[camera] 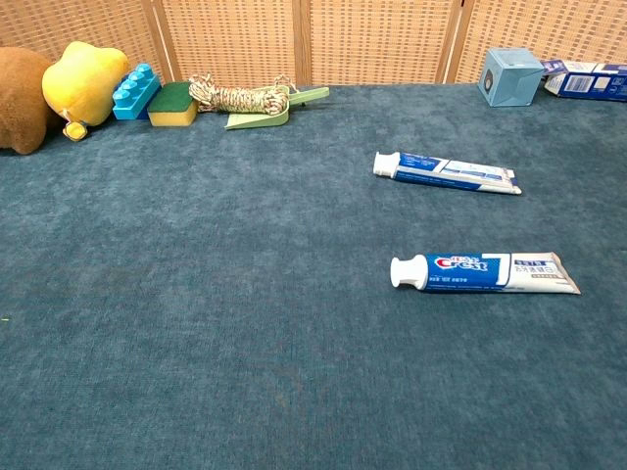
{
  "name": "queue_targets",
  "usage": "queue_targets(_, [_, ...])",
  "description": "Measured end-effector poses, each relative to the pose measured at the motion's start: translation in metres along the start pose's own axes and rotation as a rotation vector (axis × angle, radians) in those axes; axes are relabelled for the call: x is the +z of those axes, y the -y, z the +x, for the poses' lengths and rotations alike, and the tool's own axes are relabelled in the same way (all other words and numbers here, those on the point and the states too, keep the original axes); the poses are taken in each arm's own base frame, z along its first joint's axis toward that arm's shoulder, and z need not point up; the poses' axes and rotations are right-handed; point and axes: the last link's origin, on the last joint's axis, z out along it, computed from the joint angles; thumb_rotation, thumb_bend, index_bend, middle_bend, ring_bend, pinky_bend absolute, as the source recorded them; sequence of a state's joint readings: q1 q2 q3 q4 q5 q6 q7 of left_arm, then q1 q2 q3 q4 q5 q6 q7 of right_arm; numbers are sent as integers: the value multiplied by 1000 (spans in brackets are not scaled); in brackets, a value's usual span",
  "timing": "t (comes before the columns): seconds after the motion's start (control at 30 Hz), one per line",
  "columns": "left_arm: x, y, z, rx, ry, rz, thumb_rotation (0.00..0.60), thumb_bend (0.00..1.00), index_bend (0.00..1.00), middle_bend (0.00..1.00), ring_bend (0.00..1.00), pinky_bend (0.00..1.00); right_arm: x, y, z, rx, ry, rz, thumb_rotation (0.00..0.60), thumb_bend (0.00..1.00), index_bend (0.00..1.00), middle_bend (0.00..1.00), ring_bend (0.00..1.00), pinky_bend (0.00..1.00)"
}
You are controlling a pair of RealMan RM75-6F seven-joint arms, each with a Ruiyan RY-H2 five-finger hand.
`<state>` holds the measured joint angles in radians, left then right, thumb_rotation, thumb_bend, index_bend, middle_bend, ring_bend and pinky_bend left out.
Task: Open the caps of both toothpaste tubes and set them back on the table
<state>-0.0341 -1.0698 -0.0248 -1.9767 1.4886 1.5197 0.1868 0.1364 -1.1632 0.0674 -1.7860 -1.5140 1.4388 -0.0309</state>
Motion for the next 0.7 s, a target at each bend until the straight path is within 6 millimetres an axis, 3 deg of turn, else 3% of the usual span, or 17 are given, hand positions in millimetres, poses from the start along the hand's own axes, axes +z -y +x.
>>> queue_targets(0.4, [5,-3,4,-27,-5,-16,600,336,161,76,40,59,12,20,-5,-6,40,59,600,304,291,286,196,239])
queue_targets(0.7, [16,-7,1,-32,18,-46,600,336,163,65,30,62,37,57,-28,-39,141,145,600,280,279,261,167,239])
